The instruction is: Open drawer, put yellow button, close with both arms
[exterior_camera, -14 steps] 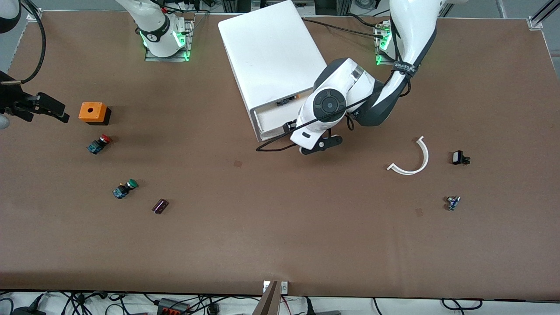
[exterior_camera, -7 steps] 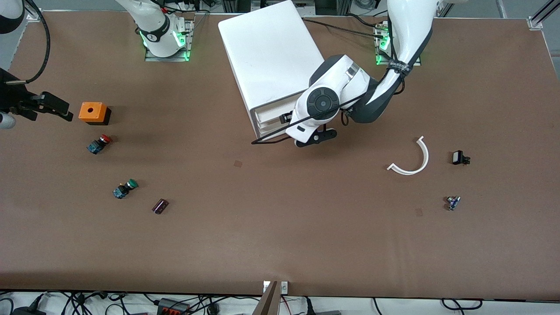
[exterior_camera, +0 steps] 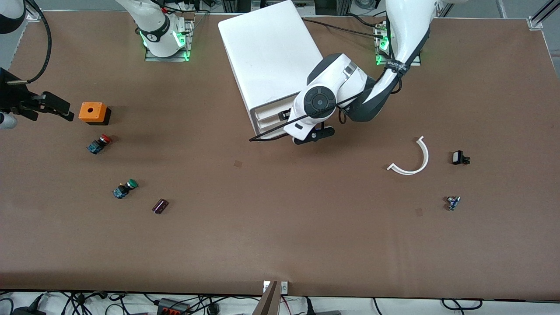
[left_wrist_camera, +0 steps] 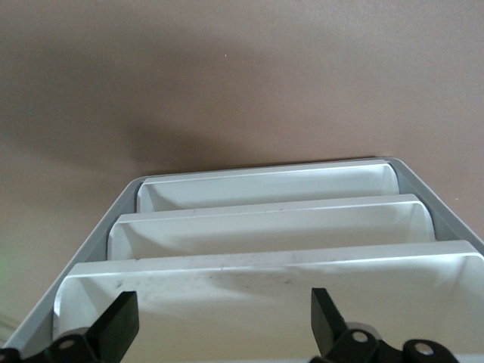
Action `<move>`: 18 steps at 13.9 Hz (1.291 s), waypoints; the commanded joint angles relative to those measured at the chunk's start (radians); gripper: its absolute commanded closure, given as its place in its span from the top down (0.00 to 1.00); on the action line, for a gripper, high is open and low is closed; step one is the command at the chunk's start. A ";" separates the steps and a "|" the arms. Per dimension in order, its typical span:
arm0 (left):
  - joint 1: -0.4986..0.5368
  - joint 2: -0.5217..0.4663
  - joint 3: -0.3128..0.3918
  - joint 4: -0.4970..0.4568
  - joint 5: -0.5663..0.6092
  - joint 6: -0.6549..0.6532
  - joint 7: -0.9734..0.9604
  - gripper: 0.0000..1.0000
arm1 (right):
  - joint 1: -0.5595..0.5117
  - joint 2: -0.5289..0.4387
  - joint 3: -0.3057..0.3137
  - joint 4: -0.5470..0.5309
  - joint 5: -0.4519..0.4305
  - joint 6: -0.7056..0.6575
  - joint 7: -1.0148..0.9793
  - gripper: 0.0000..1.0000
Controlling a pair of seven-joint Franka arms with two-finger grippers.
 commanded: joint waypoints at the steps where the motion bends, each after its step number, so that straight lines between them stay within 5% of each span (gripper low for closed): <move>1: 0.023 -0.032 -0.040 -0.036 -0.024 -0.023 0.019 1.00 | 0.003 -0.006 -0.001 0.012 -0.014 -0.017 -0.002 1.00; 8: 0.055 -0.032 -0.033 -0.004 0.019 -0.025 0.074 1.00 | 0.008 -0.009 0.000 0.012 -0.016 -0.026 -0.002 1.00; 14: 0.130 -0.061 -0.039 0.108 0.416 -0.041 0.123 1.00 | 0.006 -0.009 0.000 0.011 -0.016 -0.035 -0.002 1.00; 18: 0.286 -0.131 -0.039 0.109 0.413 -0.092 0.481 1.00 | 0.006 -0.012 0.000 0.005 -0.016 -0.034 0.002 1.00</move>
